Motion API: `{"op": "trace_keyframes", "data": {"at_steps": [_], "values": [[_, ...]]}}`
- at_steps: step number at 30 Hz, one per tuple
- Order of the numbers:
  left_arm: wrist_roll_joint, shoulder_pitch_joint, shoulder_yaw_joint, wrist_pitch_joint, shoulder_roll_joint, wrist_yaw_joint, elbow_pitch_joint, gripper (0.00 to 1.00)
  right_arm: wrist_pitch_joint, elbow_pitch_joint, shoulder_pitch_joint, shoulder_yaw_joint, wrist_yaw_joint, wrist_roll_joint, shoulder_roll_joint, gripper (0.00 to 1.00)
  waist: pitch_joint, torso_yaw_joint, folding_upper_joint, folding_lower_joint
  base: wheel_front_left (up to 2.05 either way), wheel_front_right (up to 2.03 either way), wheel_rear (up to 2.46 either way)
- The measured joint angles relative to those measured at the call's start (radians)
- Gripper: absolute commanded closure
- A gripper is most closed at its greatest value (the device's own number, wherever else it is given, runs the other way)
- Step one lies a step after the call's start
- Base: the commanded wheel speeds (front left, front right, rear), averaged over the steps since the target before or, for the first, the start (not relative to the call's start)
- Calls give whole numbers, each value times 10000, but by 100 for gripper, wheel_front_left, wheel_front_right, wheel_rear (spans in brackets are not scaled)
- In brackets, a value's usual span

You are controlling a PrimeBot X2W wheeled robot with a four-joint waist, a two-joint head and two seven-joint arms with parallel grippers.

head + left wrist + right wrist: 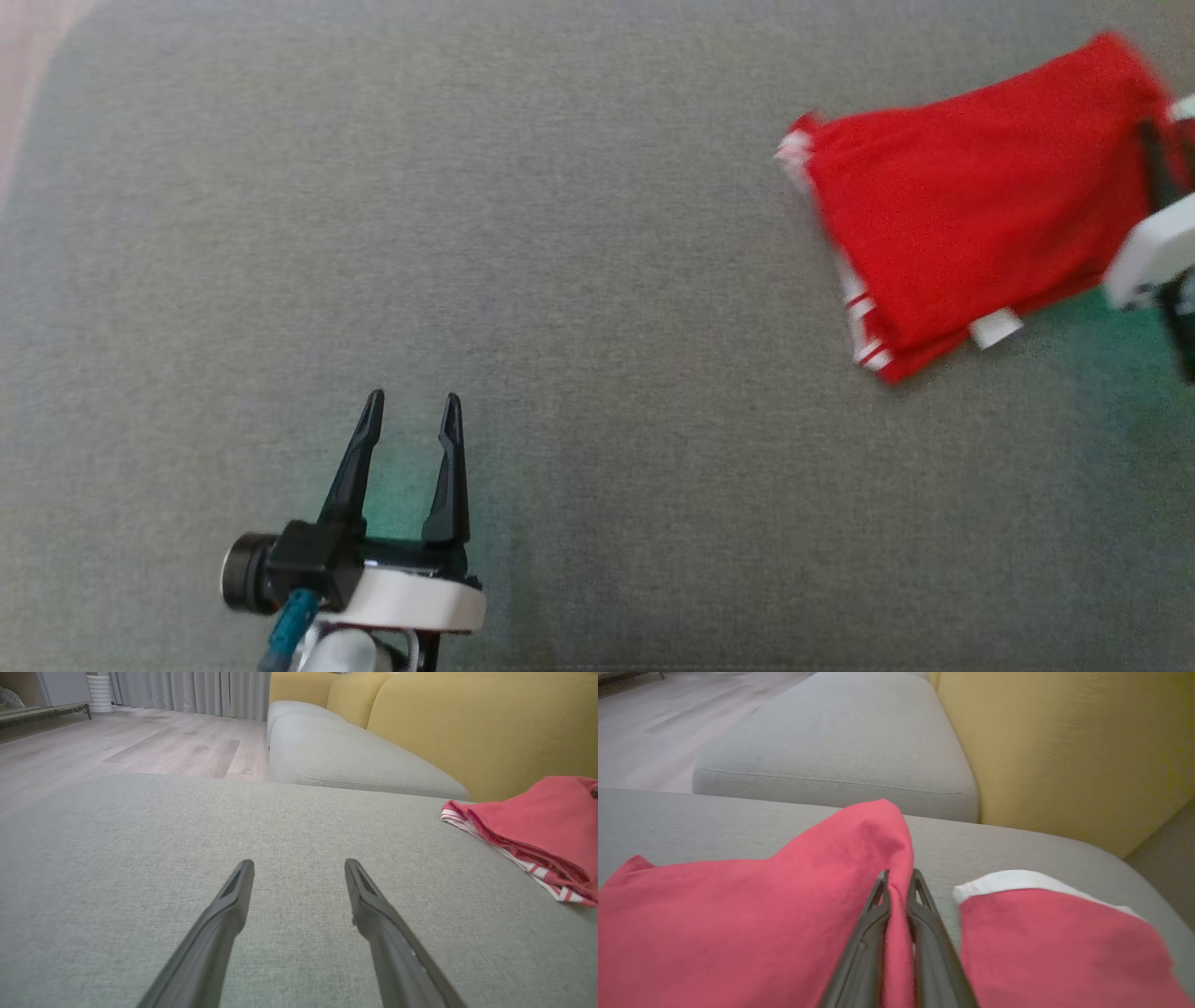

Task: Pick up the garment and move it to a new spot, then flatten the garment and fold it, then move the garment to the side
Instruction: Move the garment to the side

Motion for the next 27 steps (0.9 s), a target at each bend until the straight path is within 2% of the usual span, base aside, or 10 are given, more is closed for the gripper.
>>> {"op": "trace_keyframes", "data": {"at_steps": [9, 18, 19, 20, 21, 22, 27], "values": [[-2, -402, -56, 0, -2, -79, -35, 0, -2, 397, -269, -706, 0, -362, -1135, 100, 326, -480, 0, -1, 0, 0, 0], [-115, -546, -19, 0, -6, -86, -61, 0, 0, 518, -361, -1312, 0, -685, -2288, 100, 548, -578, 0, -1, 0, 0, 0], [-259, -547, -13, 0, -6, -86, -88, 0, 0, 518, -434, -1358, 0, -769, -2380, 92, 571, -578, 0, -1, 0, 0, 0], [-311, -554, -12, 0, -6, -86, -107, 0, 0, 518, -498, -1438, 0, -846, -2456, 65, 586, -576, 0, -1, 0, 0, 0], [-311, -561, -10, 0, -6, -86, -140, 0, 0, 520, -550, -1557, 0, -909, -2514, 14, 591, -571, 0, -1, 0, 0, 0], [-311, -577, 2, 0, -6, -86, -157, 0, 0, 550, -614, -1651, 0, -988, -2566, 0, 583, -565, 0, -1, 0, 0, 0], [-573, -687, 123, -2, -10, -42, -253, 0, -98, 821, -637, -2278, 0, -1664, -2614, 0, 293, -549, 0, -1, 0, 0, 0]]}}
